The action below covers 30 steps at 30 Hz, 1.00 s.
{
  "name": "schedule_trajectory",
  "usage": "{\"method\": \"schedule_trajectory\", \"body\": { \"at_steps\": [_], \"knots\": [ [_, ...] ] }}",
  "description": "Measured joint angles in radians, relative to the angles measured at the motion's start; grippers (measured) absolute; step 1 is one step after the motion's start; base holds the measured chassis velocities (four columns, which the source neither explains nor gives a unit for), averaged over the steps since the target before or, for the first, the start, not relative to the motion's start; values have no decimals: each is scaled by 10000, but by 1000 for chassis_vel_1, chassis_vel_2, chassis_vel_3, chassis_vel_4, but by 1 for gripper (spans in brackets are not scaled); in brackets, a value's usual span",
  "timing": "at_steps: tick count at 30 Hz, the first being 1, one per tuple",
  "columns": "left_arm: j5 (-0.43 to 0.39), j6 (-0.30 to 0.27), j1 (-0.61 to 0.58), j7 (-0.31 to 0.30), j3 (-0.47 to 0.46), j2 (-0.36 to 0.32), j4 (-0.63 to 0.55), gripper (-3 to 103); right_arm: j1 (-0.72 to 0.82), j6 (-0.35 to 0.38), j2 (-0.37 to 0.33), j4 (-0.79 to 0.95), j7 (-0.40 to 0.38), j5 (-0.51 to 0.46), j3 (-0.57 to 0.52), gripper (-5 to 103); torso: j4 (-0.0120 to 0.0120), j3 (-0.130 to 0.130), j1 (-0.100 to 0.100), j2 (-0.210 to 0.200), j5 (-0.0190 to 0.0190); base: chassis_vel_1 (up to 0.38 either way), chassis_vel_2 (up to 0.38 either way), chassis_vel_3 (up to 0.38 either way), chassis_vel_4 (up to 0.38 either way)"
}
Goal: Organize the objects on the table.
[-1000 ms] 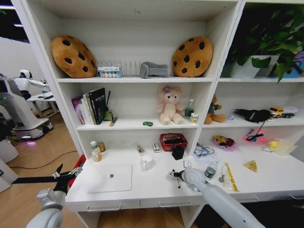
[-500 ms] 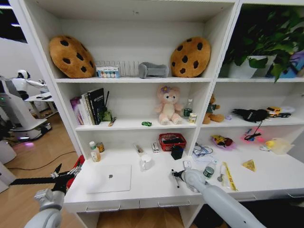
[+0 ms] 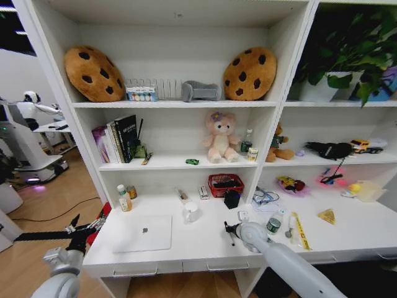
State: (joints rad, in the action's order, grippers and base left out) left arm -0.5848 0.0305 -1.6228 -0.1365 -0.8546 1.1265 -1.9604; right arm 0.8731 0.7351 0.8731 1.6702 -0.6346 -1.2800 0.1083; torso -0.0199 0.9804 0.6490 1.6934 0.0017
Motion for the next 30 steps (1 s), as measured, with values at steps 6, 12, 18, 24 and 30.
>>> {"method": "schedule_trajectory", "body": {
  "at_steps": [6, 12, 18, 24, 30],
  "knots": [
    [2, 1, 14, -2, 13, 20, -54, 100, 152, 65, -101, 220, 197, 196, -292, 11, -2, 3, 2, -2, 1, 0, 0, 0, 0],
    [42, -6, 48, -13, 89, 67, -73, 100, 490, 105, -511, 975, 1013, 1599, -1155, 11, -4, 0, 2, -1, -5, 0, 0, 0, 0],
    [44, -15, 46, -22, 93, 89, -120, 100, 1162, -111, -811, 1689, 2128, 3218, -2380, 11, -4, -3, 0, 3, -7, 0, 0, 0, 0],
    [74, -16, 9, -26, 98, 149, -148, 100, 2088, -967, -812, 2022, 3389, 5258, -3638, 11, -4, -3, -1, 4, -7, 0, 0, 0, 0],
    [83, 13, -17, -12, 96, 190, -150, 100, 2673, -1711, -621, 2082, 4077, 6459, -4342, 11, -6, -3, -2, 5, -8, 0, 0, 0, 0]
  ]
}}
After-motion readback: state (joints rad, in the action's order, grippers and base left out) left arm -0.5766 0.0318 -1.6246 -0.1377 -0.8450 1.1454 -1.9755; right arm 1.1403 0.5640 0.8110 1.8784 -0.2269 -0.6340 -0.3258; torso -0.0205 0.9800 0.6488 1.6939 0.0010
